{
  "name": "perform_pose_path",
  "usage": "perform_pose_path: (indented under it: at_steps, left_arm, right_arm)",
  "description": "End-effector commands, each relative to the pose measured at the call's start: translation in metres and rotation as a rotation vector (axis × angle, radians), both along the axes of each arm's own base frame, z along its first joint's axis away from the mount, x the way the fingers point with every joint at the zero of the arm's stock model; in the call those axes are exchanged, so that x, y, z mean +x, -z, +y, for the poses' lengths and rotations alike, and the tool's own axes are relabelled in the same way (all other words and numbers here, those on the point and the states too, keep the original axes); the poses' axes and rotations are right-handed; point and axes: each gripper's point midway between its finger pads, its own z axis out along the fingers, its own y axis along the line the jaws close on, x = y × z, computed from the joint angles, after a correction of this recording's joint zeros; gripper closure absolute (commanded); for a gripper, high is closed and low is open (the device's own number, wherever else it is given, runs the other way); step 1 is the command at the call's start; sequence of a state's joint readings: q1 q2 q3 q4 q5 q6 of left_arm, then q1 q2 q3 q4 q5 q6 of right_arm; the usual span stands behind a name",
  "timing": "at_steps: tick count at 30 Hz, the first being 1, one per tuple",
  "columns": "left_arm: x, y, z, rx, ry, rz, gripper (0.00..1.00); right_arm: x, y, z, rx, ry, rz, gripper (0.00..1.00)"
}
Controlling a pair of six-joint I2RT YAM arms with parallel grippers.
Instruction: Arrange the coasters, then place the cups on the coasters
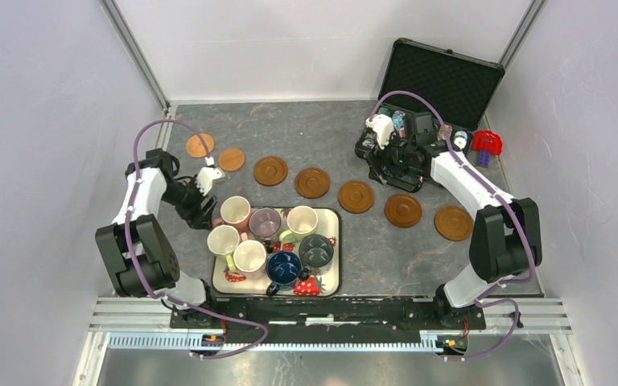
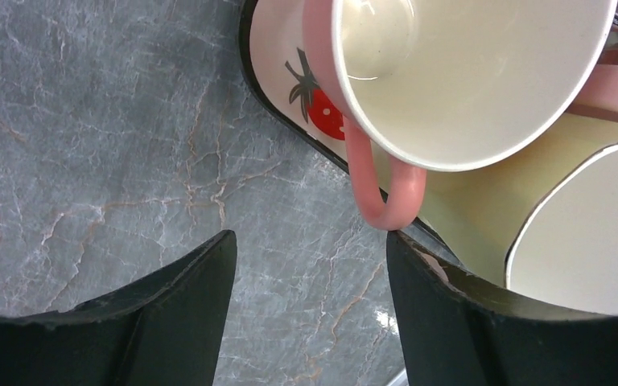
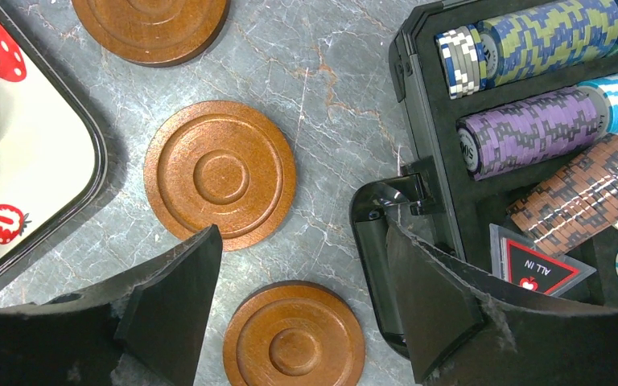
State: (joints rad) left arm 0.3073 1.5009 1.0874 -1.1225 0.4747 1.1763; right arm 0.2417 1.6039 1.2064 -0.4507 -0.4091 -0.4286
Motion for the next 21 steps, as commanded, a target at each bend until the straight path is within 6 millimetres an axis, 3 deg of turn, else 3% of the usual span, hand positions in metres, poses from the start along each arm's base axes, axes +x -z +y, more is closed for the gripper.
perform_pose_path:
  at_steps: [1, 6, 11, 14, 21]
  left_arm:
    - [0.016, 0.002, -0.011, -0.034, 0.002, -0.059, 0.27]
    - [0.019, 0.003, -0.009, -0.021, 0.000, -0.065, 0.32]
    - [-0.013, 0.009, -0.015, -0.012, 0.126, 0.005, 0.26]
    - [-0.021, 0.011, -0.018, -0.016, 0.143, 0.021, 0.23]
    - [0.000, 0.009, -0.026, -0.028, 0.078, -0.046, 0.28]
  right_arm:
    - [0.003, -0.013, 0.001, 0.002, -0.008, -0.042, 0.18]
    - [0.004, -0.014, 0.001, 0.002, -0.008, -0.044, 0.18]
    - [0.003, -0.013, 0.001, 0.000, -0.008, -0.045, 0.17]
    - [0.003, -0.013, 0.001, -0.001, -0.007, -0.046, 0.17]
    - [0.003, -0.014, 0.002, 0.008, -0.007, -0.043, 0.17]
